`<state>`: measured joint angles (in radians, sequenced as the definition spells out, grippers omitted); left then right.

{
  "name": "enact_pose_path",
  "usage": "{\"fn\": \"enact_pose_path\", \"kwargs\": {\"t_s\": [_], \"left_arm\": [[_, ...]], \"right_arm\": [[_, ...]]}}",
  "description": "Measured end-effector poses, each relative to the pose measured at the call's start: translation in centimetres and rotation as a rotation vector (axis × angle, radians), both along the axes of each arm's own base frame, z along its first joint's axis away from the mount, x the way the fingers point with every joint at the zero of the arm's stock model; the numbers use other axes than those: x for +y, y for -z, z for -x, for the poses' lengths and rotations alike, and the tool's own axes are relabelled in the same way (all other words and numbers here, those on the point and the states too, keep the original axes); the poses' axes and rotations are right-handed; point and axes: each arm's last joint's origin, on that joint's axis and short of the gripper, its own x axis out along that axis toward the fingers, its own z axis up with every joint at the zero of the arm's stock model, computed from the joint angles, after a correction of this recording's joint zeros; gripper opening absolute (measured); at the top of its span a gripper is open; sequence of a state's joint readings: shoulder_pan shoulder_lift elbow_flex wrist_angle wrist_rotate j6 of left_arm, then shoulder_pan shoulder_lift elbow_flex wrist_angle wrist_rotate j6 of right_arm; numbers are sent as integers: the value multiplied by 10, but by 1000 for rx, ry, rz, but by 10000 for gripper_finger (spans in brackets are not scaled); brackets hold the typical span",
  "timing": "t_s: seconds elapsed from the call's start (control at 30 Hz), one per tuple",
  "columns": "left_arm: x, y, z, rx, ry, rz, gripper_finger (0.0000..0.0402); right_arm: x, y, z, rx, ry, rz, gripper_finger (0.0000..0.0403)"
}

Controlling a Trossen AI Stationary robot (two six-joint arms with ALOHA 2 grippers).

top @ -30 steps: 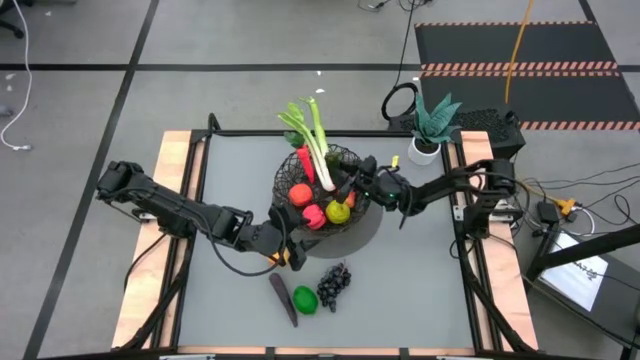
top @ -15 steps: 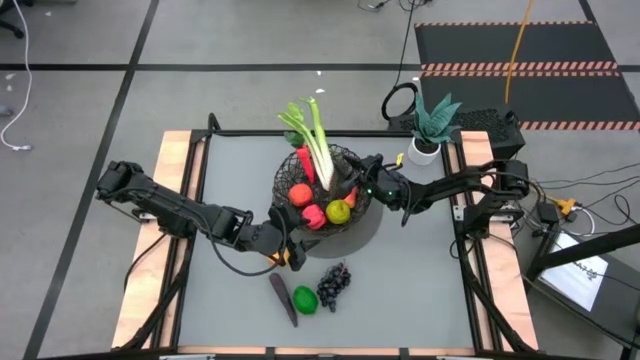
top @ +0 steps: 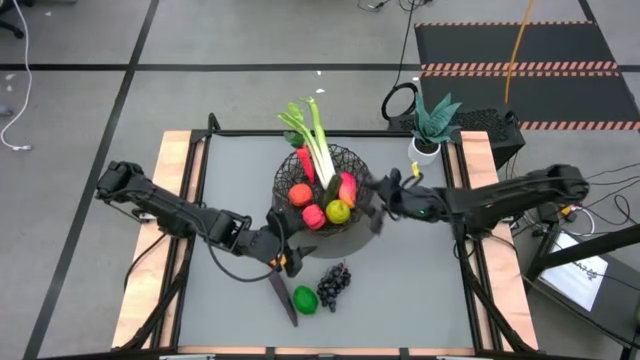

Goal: Build produce basket
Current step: Put the yellow lemon into the black woven basket

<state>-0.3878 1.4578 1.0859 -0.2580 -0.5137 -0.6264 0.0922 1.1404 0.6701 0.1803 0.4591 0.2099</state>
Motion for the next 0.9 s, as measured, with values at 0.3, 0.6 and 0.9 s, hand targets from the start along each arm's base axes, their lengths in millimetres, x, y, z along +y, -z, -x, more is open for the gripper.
{"fn": "enact_pose_path", "kwargs": {"t_s": [0.3, 0.6, 0.9], "left_arm": [[-35, 19, 0, 59, 170, -96, 310], [-72, 51, 11, 163, 177, -65, 359], [-61, 70, 38, 454, 71, -132, 390]], "right_arm": [[43, -12, 46, 122, -382, -156, 259], [61, -6, 57, 151, -513, -67, 259], [61, -6, 57, 157, -514, -66, 258]]}}
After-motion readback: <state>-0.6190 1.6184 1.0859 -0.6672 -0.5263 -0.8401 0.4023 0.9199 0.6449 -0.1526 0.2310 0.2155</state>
